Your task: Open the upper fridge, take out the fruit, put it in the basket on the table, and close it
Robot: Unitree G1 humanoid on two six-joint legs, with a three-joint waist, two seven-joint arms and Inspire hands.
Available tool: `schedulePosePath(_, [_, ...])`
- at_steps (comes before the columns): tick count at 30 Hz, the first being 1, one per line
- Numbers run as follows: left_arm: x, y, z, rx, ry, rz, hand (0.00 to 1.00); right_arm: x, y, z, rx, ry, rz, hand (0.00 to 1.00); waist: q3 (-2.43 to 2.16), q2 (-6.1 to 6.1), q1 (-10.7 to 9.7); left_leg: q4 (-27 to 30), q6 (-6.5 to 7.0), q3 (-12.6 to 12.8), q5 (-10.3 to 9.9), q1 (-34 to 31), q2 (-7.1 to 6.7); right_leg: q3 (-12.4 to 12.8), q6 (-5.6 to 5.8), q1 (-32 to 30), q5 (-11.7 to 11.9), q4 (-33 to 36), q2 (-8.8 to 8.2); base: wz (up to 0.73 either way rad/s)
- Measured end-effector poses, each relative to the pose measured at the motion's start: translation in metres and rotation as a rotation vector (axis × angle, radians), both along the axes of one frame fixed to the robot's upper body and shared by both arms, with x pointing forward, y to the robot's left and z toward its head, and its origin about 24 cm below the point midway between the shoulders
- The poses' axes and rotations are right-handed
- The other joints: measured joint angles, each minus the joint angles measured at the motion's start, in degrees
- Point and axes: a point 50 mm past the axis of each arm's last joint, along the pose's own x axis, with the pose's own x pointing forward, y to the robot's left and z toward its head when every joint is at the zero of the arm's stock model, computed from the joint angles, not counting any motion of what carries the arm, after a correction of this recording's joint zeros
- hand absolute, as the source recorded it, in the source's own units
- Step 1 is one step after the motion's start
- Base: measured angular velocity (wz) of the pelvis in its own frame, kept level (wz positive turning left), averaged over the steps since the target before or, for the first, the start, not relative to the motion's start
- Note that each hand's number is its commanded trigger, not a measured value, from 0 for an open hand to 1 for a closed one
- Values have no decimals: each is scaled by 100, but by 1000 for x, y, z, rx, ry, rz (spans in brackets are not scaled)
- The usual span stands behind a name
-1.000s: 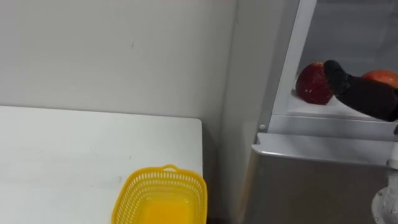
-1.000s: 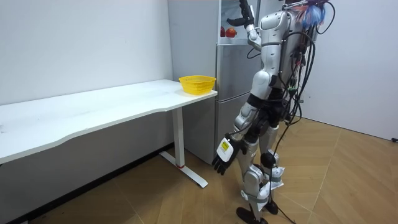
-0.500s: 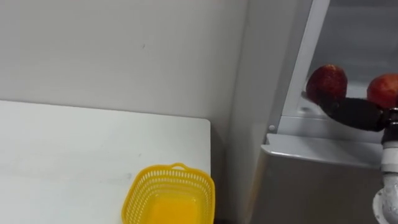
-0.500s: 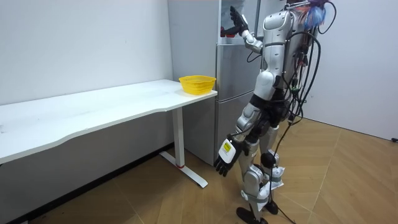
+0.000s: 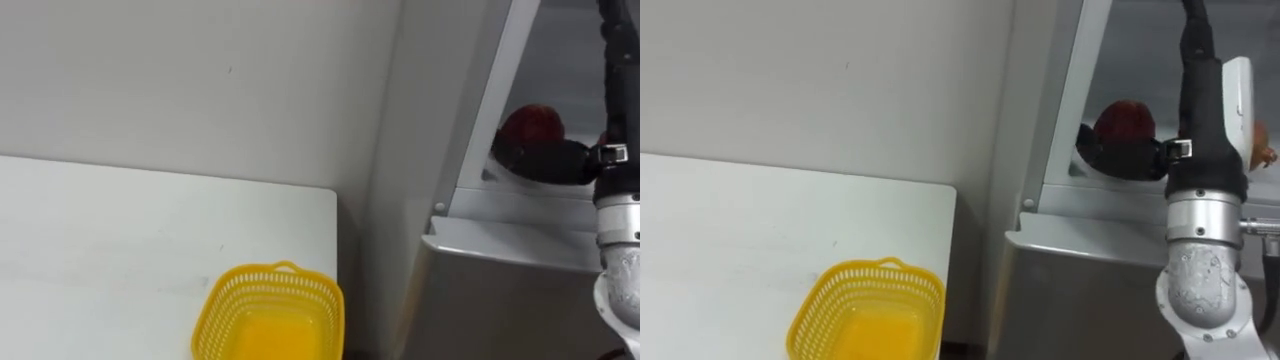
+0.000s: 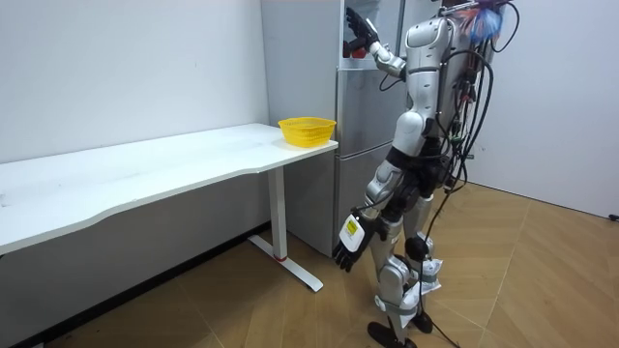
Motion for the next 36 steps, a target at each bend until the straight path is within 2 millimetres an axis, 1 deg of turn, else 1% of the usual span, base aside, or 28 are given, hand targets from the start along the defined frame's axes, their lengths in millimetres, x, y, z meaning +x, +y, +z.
schedulePosePath(5, [0, 3, 1, 13, 12, 5, 0, 7, 1, -7, -22, 67, 8, 0, 2, 1, -2, -5, -1, 2, 0, -3, 5, 4, 0, -9, 0, 62, -2, 0])
schedulePosePath(8, [-2, 4, 1, 15, 17, 6, 0, 10, 0, -7, -22, 88, 16, 0, 2, -4, -2, -21, -1, -1, 0, -30, 3, -8, 0, -25, -1, 63, -7, 0])
schedulePosePath(13, [-3, 8, 2, 26, 21, 32, 0, 13, -3, -8, -17, 117, 14, 0, -10, -27, 20, 12, 0, 3, 1, -24, -2, -8, 1, -15, -2, 45, -8, 0])
schedulePosePath(18, [-1, 10, 4, 31, 6, 28, 0, 15, -6, -13, 66, 162, 65, 0, -2, -15, 1, 15, 2, 7, 2, 30, -3, -15, 1, 21, -1, 54, -14, 0])
schedulePosePath(19, [0, 10, 4, 33, 4, 28, 0, 17, -8, -17, 103, 184, 76, 0, 9, 0, 1, 10, 2, 6, 2, 37, -2, -22, 2, 52, -1, 54, -15, 0])
schedulePosePath(21, [0, 10, 4, 34, 5, 30, 0, 18, -11, -21, 142, 215, 96, 0, 11, 2, -3, -6, 2, 10, 1, 52, 0, -28, 2, 65, -1, 59, -17, 0])
schedulePosePath(22, [0, 10, 4, 36, 8, 34, 0, 19, -12, -25, 172, 233, 112, 0, 25, 16, 0, -14, 2, 10, 0, 50, 2, -33, 2, 66, -1, 62, -17, 0])
schedulePosePath(25, [-1, 10, 4, 41, 24, 36, 0, 22, -15, -32, 239, 278, 155, 0, 25, 12, 4, 1, 1, 9, -1, 38, 1, -48, 1, 60, -2, 56, -19, 0])
schedulePosePath(31, [-7, 11, 2, 45, 76, 53, 0, 31, -18, -34, 256, 336, 179, 0, 13, -9, -13, 69, 3, 14, -1, 33, -3, -57, -1, 82, -1, 56, -31, 0])
schedulePosePath(32, [-8, 11, 2, 45, 80, 54, 0, 33, -18, -33, 254, 347, 185, 4, 10, -13, -20, 70, 3, 14, -1, 33, -3, -55, -1, 74, -1, 56, -32, 0])
schedulePosePath(33, [-8, 11, 2, 46, 81, 55, 0, 34, -18, -33, 253, 353, 186, 22, 8, -14, -20, 72, 4, 14, -1, 32, -3, -55, -1, 73, -1, 56, -32, 0])
schedulePosePath(34, [-9, 11, 2, 47, 86, 57, 0, 35, -18, -33, 252, 364, 192, 68, 5, -9, -22, 79, 4, 14, 0, 33, -1, -53, -1, 74, -1, 59, -31, 0])
schedulePosePath(35, [-9, 11, 2, 48, 90, 59, 0, 37, -18, -33, 249, 373, 198, 100, 2, -7, -26, 83, 4, 14, 0, 33, 0, -53, -5, 75, 1, 61, -31, 0])
schedulePosePath(36, [-9, 12, 2, 49, 93, 60, 0, 37, -18, -33, 248, 376, 201, 100, -1, -6, -27, 84, 4, 14, 0, 33, 1, -53, -6, 75, 3, 62, -30, 0])
